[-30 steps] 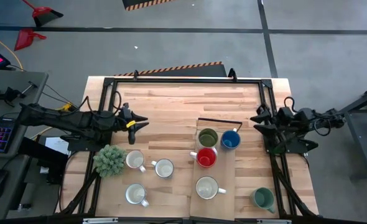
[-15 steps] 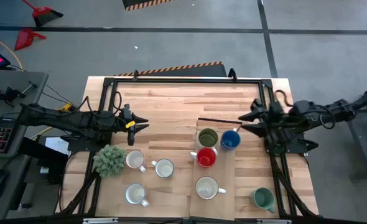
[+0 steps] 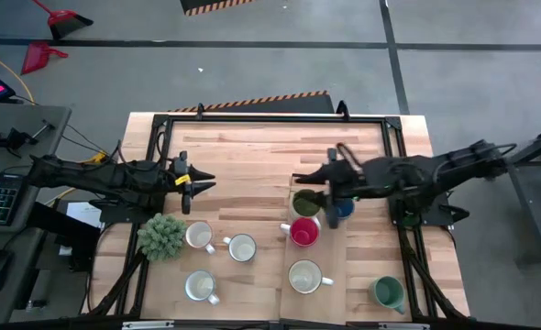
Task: Place coffee mugs
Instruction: Put the blue and white mug on the shelf
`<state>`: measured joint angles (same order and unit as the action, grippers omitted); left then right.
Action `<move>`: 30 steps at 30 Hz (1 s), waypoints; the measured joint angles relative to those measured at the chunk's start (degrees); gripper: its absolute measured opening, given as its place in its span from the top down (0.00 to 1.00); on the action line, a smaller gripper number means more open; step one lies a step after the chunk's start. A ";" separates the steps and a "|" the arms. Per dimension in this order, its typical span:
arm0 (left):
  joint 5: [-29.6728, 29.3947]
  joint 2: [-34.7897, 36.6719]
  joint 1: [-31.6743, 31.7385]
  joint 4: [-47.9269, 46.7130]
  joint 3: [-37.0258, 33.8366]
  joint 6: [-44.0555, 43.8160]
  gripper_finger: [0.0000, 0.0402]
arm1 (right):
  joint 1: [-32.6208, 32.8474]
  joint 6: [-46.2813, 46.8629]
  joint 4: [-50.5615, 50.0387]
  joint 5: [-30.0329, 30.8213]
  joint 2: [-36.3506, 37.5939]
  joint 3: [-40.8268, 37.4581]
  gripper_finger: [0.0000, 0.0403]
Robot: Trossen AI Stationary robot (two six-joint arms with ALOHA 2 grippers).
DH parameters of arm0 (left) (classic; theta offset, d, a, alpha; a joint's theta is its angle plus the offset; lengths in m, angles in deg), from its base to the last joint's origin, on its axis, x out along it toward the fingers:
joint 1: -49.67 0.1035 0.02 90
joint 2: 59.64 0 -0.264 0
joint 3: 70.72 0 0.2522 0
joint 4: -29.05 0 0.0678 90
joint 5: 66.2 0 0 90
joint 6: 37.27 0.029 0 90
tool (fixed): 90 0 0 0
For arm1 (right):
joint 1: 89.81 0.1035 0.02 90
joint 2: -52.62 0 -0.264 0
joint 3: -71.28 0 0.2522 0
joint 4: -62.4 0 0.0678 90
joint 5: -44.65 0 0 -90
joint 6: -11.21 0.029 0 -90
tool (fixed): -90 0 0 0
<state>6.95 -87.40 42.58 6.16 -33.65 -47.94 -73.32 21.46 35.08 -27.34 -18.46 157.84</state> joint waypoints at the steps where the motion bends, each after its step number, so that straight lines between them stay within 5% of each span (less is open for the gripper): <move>1: 0.21 0.15 0.00 -0.03 0.00 0.34 0.78 | 0.00 0.28 -2.56 1.32 -2.06 2.33 0.64; 6: 2.18 0.27 0.00 -0.04 0.00 -0.77 0.78 | -0.92 3.94 -13.68 3.68 -11.73 12.73 0.64; 19: 6.48 0.39 -0.04 -0.04 0.00 -2.65 0.78 | -3.56 2.75 -29.01 -15.14 -35.20 38.94 0.58; 25: 6.42 0.40 -0.04 0.00 0.00 0.28 0.78 | -3.61 1.32 -39.65 -15.38 -44.74 50.95 0.46; 30: 6.29 0.40 -0.04 -0.02 0.00 0.91 0.78 | -3.58 1.31 -41.36 -15.87 -51.16 56.23 0.45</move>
<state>13.24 -87.00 42.54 6.14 -33.65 -47.03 -76.91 22.78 -6.28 -43.22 -69.61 214.07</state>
